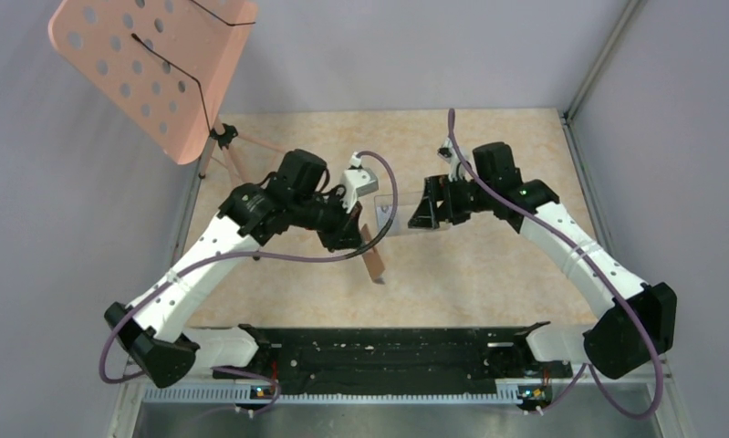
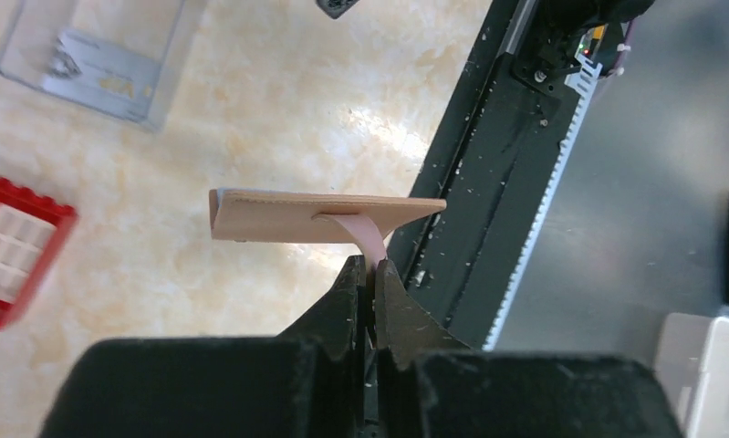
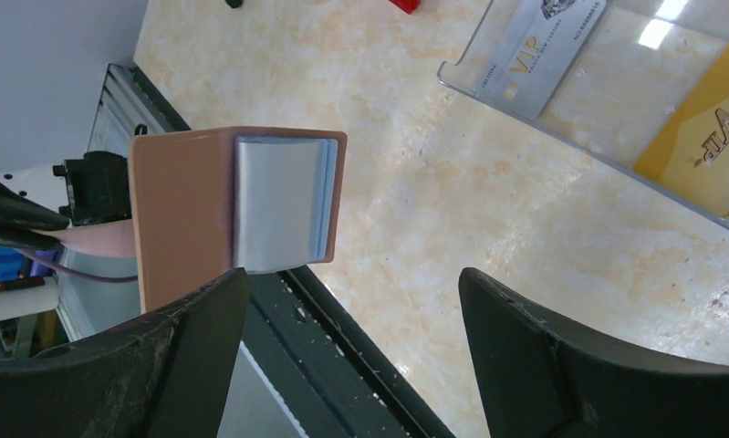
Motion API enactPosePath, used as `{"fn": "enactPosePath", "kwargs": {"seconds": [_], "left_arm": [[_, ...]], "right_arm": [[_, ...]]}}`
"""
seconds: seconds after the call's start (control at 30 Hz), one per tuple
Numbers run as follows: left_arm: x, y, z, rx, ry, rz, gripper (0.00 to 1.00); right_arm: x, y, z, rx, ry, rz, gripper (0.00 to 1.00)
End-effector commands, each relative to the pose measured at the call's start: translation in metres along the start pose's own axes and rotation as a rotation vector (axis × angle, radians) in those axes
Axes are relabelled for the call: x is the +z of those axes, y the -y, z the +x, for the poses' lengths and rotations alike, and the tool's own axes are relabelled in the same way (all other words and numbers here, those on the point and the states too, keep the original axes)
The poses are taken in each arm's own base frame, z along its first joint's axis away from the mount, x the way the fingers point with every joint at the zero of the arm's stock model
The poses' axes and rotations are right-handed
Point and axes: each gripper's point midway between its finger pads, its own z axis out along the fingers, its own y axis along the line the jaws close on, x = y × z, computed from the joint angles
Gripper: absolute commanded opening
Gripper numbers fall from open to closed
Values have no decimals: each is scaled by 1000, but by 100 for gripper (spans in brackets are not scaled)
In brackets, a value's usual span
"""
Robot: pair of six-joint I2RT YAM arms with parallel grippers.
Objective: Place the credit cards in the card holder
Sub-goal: Open the card holder.
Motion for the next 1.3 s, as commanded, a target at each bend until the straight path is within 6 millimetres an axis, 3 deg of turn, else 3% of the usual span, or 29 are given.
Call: {"fn": "enactPosePath", "kwargs": {"seconds": [0.0, 0.27, 0.53, 0.8, 1.27], "left_arm": [[-29, 27, -22, 410, 200, 83, 0], [-39, 63, -26, 642, 349, 260, 0], [-36, 84, -28, 792, 379, 440, 0], [-31, 81, -33, 821, 373, 445, 0], [-29, 60, -34, 786, 354, 299, 0]], "right_arm": [[-19, -30, -33, -142, 144, -85, 85], [-27, -65, -51, -247, 214, -260, 87], [-19, -100, -42, -224, 144, -516, 89], [-10, -136, -29, -208, 54, -690, 87], [-33, -149, 5, -164, -88, -811, 74]]}}
